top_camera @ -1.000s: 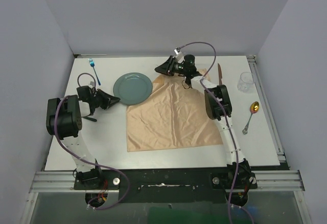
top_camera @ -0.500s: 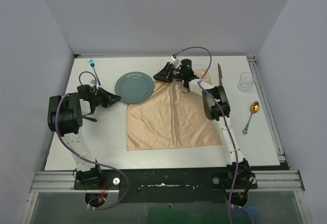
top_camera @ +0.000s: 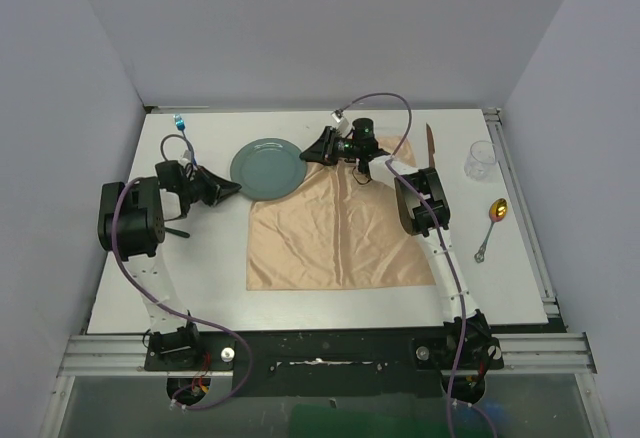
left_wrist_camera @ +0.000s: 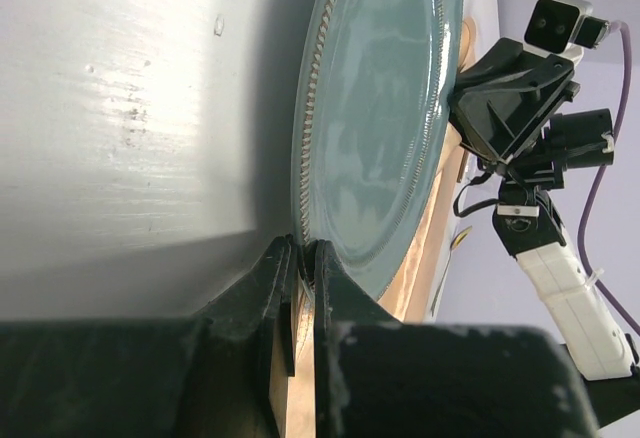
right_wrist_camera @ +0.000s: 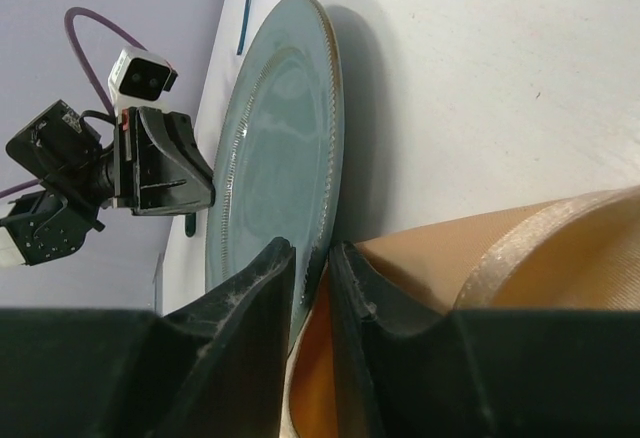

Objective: Set the dinner table for one person
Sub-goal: Pick up the plate at the center of the board.

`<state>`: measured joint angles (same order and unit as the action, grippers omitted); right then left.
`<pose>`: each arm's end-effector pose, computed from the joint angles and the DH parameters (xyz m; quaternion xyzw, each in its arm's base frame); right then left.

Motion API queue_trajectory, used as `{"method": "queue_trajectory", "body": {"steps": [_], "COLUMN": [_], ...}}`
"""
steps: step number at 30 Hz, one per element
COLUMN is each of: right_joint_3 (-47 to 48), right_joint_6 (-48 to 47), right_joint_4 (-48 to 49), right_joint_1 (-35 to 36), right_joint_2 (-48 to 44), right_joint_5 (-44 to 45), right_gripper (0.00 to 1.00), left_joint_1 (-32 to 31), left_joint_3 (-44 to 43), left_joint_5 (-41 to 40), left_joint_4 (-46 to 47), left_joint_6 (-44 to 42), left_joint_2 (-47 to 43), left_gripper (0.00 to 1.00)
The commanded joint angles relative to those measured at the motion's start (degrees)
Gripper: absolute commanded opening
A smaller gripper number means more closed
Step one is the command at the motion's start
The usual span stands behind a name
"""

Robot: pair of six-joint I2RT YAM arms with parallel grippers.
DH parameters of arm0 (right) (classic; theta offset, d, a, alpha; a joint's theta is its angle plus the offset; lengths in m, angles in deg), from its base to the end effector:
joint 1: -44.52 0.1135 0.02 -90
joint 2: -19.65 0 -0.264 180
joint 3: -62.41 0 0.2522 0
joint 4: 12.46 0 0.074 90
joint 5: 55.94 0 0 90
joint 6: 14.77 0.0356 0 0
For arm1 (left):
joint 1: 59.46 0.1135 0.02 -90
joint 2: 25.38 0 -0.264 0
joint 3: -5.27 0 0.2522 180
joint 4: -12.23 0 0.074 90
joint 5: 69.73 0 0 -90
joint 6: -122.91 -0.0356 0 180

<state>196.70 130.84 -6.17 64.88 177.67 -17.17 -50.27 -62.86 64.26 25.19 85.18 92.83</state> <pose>0.5412 0.2304 0.0820 -0.0237 0.7702 0.6031 0.2061 0.3851 0.0372 0.0926 -0.2809 0.7989 -0.4635 0.2609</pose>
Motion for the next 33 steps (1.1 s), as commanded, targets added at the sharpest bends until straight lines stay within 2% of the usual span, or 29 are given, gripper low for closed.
{"method": "queue_trajectory", "body": {"steps": [1, 3, 4, 11, 14, 17, 26, 33], "right_joint_3": [-1.2, -1.2, -1.3, -2.1, -2.5, -2.4, 1.0, -0.1], "right_joint_6": [-2.6, -3.0, -3.1, -4.2, -6.4, -8.7, -15.3, -16.8], "right_joint_4": [-3.2, -3.5, -3.6, -2.8, -3.5, -4.6, -9.9, -10.3], "right_joint_1": [0.4, 0.5, 0.4, 0.8, 1.4, 2.4, 6.0, 7.2], "right_joint_2": [-1.6, -1.7, -1.7, -2.9, -4.8, -7.8, -15.8, -18.9], "right_joint_5": [-0.5, -0.5, -0.5, -0.8, -0.5, -0.5, 1.6, 1.8], "right_gripper": [0.16, 0.02, 0.0, 0.0, 0.0, 0.0, 0.0, 0.0], "left_joint_1": [-0.9, -1.0, -1.0, -1.0, -1.2, -1.8, -4.1, -4.5], "left_joint_3": [-1.6, -1.7, -1.7, -0.1, 1.5, 1.6, -0.9, -2.8], "left_joint_5": [-1.6, -1.7, -1.8, -2.2, -1.9, -1.9, -4.1, -4.2], "left_joint_4": [-0.1, -0.2, -0.1, 3.7, 8.2, 8.8, 3.9, -0.9], "left_joint_6": [-2.9, -2.8, -2.8, -1.1, 1.6, 2.5, 1.6, -0.3], "left_joint_2": [2.1, 2.3, 2.3, 2.0, -0.4, -4.1, -18.8, -23.7], "left_gripper": [0.0, 0.0, 0.0, 0.0, 0.0, 0.0, 0.0, 0.0]}}
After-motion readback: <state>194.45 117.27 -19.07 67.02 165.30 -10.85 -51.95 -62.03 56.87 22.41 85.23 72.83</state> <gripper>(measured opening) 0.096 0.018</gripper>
